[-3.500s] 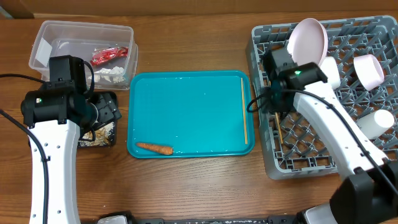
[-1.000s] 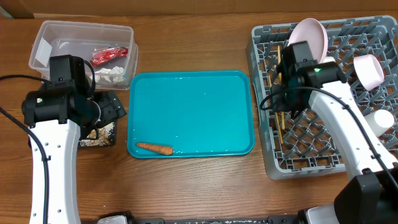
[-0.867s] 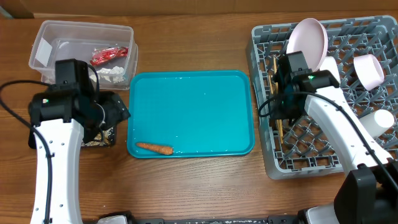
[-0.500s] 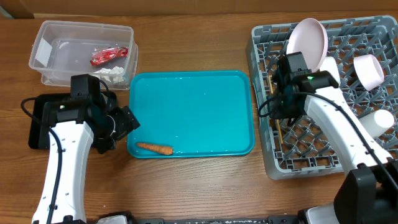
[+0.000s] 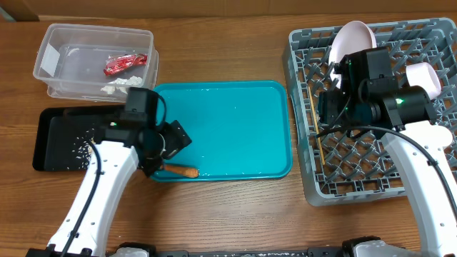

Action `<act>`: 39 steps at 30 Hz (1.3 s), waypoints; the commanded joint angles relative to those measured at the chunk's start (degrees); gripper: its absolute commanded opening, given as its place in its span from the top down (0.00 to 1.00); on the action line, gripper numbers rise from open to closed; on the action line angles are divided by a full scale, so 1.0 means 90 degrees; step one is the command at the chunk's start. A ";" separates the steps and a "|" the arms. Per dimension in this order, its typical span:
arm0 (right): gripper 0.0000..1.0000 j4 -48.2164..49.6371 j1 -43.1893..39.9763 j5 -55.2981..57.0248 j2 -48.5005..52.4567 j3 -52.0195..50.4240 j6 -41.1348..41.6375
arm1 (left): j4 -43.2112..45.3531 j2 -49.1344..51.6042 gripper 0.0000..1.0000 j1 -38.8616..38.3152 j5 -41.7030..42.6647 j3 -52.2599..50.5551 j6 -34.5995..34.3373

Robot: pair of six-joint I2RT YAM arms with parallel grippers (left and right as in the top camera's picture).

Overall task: Sort waste into correct bins and load items into the dishwasher
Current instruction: 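Grasp the carrot on the teal tray with the left gripper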

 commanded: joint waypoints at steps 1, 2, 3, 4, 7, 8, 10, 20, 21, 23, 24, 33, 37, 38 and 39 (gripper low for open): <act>0.34 0.0015 -0.0024 -0.0034 -0.0017 0.0056 0.0027 | 0.0019 0.0002 0.07 -0.0335 -0.0505 -0.0104 -0.1154; 0.34 0.0010 -0.0024 -0.0034 -0.0017 0.0056 0.0024 | 0.0017 0.0002 0.07 -0.0437 -0.0663 -0.0124 -0.1294; 0.34 0.0007 -0.0024 -0.0036 -0.0017 0.0056 0.0027 | 0.0022 0.0005 0.07 -0.0486 -0.0746 -0.0146 -0.1377; 0.34 0.0002 -0.0024 -0.0036 -0.0017 0.0056 0.0027 | 0.0044 0.0010 0.05 -0.0551 -0.0843 -0.0194 -0.1542; 0.34 -0.0007 -0.0024 -0.0083 -0.0017 0.0056 0.0024 | 0.0359 0.0119 0.04 -0.0612 -0.0867 -0.0444 -0.1639; 0.33 -0.0007 -0.0024 -0.0151 -0.0017 0.0056 0.0024 | 0.0527 0.0228 0.05 -0.0614 -0.0896 -0.0568 -0.1634; 0.33 -0.0007 -0.0024 -0.0177 -0.0017 0.0056 0.0024 | 0.0758 0.0418 0.04 -0.0612 -0.0945 -0.0709 -0.1632; 0.33 -0.0010 -0.0024 -0.0177 -0.0017 0.0056 0.0024 | 0.1474 0.1965 0.03 -0.0614 -0.0573 -0.0823 -0.1627; 0.33 -0.0010 -0.0024 -0.0175 -0.0017 0.0056 0.0024 | 0.1537 0.2050 0.04 -0.0614 -0.0534 -0.0823 -0.1630; 0.33 -0.0010 -0.0024 -0.0177 -0.0017 0.0056 0.0024 | 0.1617 0.2159 0.04 -0.0614 -0.0486 -0.0823 -0.1630; 0.33 -0.0010 -0.0024 -0.0175 -0.0017 0.0056 0.0024 | 0.1681 0.2210 0.05 -0.0614 -0.0483 -0.0823 -0.1625; 0.33 -0.0034 -0.0024 -0.0175 -0.0017 0.0056 0.0024 | 0.1953 0.2251 0.69 -0.0612 -0.0537 -0.0823 -0.1450; 0.33 -0.0034 -0.0024 -0.0175 -0.0017 0.0056 0.0022 | 0.2174 0.2249 0.81 -0.0556 -0.0534 -0.0816 -0.1010; 0.33 -0.0034 -0.0024 -0.0175 -0.0017 0.0056 0.0024 | 0.2181 0.2249 0.88 -0.0478 -0.0534 -0.0775 -0.0891; 0.33 -0.0034 -0.0024 -0.0175 -0.0017 0.0056 0.0022 | 0.2176 0.2246 0.90 -0.0418 -0.0534 -0.0733 -0.0789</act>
